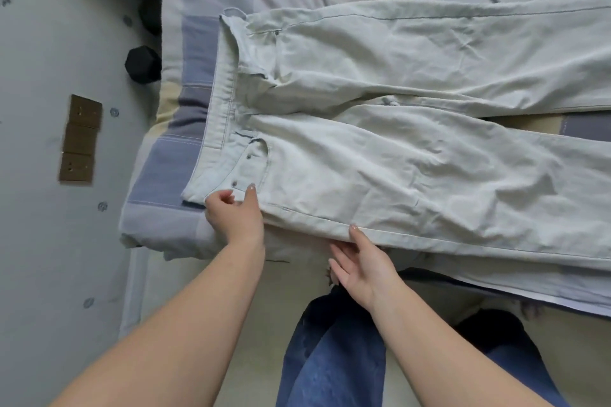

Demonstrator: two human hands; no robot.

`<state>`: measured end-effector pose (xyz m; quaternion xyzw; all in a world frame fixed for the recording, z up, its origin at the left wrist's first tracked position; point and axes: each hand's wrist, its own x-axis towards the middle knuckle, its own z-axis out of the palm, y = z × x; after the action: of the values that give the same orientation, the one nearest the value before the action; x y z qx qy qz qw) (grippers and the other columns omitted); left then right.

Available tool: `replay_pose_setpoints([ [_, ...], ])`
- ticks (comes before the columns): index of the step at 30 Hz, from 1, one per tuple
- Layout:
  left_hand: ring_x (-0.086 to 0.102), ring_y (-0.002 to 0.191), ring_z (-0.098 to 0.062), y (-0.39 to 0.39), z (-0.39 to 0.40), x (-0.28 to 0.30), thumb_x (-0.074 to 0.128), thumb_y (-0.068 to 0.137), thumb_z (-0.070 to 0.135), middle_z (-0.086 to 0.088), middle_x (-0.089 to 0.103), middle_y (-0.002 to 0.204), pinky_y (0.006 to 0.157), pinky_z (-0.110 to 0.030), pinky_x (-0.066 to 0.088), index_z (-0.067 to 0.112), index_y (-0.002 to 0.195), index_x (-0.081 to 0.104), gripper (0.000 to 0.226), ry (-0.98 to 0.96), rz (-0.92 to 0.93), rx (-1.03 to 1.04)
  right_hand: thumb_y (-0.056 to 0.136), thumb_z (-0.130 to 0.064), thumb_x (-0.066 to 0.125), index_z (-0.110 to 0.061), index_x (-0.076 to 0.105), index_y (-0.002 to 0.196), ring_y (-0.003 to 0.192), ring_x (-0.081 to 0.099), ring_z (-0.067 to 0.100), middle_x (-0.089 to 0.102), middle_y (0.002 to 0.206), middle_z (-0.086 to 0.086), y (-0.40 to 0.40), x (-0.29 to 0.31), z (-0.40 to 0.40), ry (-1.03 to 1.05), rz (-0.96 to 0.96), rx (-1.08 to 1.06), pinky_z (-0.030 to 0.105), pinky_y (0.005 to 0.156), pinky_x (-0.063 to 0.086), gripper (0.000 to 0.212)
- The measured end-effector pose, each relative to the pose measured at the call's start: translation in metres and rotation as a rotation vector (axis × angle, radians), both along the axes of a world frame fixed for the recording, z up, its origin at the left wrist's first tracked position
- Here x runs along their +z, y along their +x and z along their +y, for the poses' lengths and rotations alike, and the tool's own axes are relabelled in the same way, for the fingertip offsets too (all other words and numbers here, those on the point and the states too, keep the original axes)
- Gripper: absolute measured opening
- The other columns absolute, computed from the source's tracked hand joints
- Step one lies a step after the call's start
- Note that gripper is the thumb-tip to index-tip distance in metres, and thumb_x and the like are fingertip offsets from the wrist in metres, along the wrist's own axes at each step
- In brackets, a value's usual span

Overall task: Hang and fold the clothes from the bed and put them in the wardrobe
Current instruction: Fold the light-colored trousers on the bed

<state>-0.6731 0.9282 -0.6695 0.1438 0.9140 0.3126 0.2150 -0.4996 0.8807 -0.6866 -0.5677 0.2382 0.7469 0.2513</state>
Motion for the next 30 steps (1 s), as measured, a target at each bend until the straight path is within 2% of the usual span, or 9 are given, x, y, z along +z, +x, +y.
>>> replay_pose_setpoints([
  [3, 0.046, 0.122, -0.026, -0.041, 0.007, 0.000, 0.069, 0.084, 0.029, -0.010, 0.048, 0.129, 0.102, -0.032, 0.035, 0.017, 0.109, 0.057, 0.030, -0.281, 0.140, -0.341, 0.095, -0.025, 0.057, -0.021, 0.061, 0.099, 0.106, 0.060, 0.020, 0.066, 0.112, 0.004, -0.014, 0.003, 0.001, 0.016, -0.005, -0.019, 0.034, 0.095, 0.044, 0.008],
  [5, 0.038, 0.131, -0.025, -0.064, 0.012, -0.003, 0.067, 0.084, 0.037, -0.007, 0.047, 0.137, 0.105, -0.033, 0.031, 0.017, 0.123, 0.055, 0.045, -0.449, 0.164, -0.496, 0.095, -0.025, 0.057, -0.020, 0.062, 0.099, 0.111, 0.060, 0.021, 0.066, 0.109, 0.003, -0.026, 0.002, 0.002, 0.032, 0.001, -0.028, 0.034, 0.093, 0.044, 0.008],
  [9, 0.036, 0.134, -0.030, -0.091, 0.023, -0.006, 0.064, 0.084, 0.048, -0.008, 0.043, 0.143, 0.108, -0.040, 0.030, 0.017, 0.138, 0.045, 0.065, -0.537, 0.157, -0.478, 0.094, -0.024, 0.058, -0.019, 0.060, 0.103, 0.095, 0.061, 0.017, 0.061, 0.124, 0.004, -0.045, -0.003, 0.008, 0.065, -0.014, -0.030, 0.035, 0.089, 0.044, 0.011],
  [12, 0.045, 0.126, -0.032, -0.108, 0.024, -0.004, 0.062, 0.085, 0.046, -0.009, 0.053, 0.135, 0.104, -0.042, 0.037, 0.018, 0.130, 0.054, 0.054, -0.594, 0.136, -0.495, 0.094, -0.025, 0.058, -0.019, 0.061, 0.104, 0.091, 0.061, 0.015, 0.060, 0.126, 0.004, -0.048, -0.003, 0.006, 0.072, -0.044, -0.025, 0.034, 0.088, 0.044, 0.012],
  [15, 0.061, 0.099, -0.031, -0.122, 0.015, 0.007, 0.063, 0.087, 0.035, -0.008, 0.068, 0.100, 0.082, -0.034, 0.045, 0.014, 0.099, 0.065, 0.024, -0.477, 0.037, -0.510, 0.094, -0.025, 0.057, -0.018, 0.061, 0.105, 0.094, 0.062, 0.015, 0.061, 0.125, 0.003, -0.047, 0.004, 0.005, 0.090, -0.066, 0.017, 0.034, 0.089, 0.044, 0.013],
  [19, 0.058, 0.091, -0.030, -0.138, -0.016, 0.017, 0.063, 0.090, 0.031, -0.008, 0.063, 0.091, 0.078, -0.035, 0.042, 0.012, 0.087, 0.062, 0.019, -0.379, 0.073, -0.396, 0.094, -0.025, 0.059, -0.018, 0.061, 0.104, 0.095, 0.064, 0.014, 0.064, 0.121, 0.004, -0.046, 0.015, -0.002, 0.103, -0.083, 0.102, 0.033, 0.088, 0.044, 0.013],
  [21, 0.057, 0.085, -0.028, -0.136, -0.028, 0.013, 0.063, 0.090, 0.028, -0.008, 0.060, 0.091, 0.073, -0.033, 0.042, 0.012, 0.087, 0.060, 0.016, -0.294, -0.025, -0.235, 0.095, -0.026, 0.057, -0.019, 0.060, 0.103, 0.094, 0.064, 0.013, 0.065, 0.118, 0.003, -0.046, 0.023, -0.002, 0.118, -0.098, 0.097, 0.033, 0.090, 0.045, 0.012],
  [25, 0.061, 0.084, -0.019, -0.118, -0.024, 0.012, 0.066, 0.089, 0.024, -0.007, 0.059, 0.107, 0.054, -0.027, 0.057, 0.010, 0.112, 0.053, 0.030, -0.046, -0.478, 0.215, 0.095, -0.029, 0.056, -0.020, 0.059, 0.099, 0.093, 0.064, 0.013, 0.065, 0.111, 0.001, -0.042, 0.032, 0.006, 0.149, -0.147, 0.147, 0.034, 0.094, 0.046, 0.010],
  [30, 0.066, 0.085, -0.017, -0.099, -0.014, 0.025, 0.065, 0.089, 0.012, -0.005, 0.063, 0.115, 0.053, -0.025, 0.054, 0.006, 0.129, 0.049, 0.044, 0.120, -0.694, 0.351, 0.095, -0.031, 0.055, -0.017, 0.058, 0.089, 0.086, 0.064, 0.013, 0.065, 0.092, 0.001, -0.035, 0.040, 0.017, 0.247, -0.272, 0.285, 0.032, 0.086, 0.047, 0.015],
])
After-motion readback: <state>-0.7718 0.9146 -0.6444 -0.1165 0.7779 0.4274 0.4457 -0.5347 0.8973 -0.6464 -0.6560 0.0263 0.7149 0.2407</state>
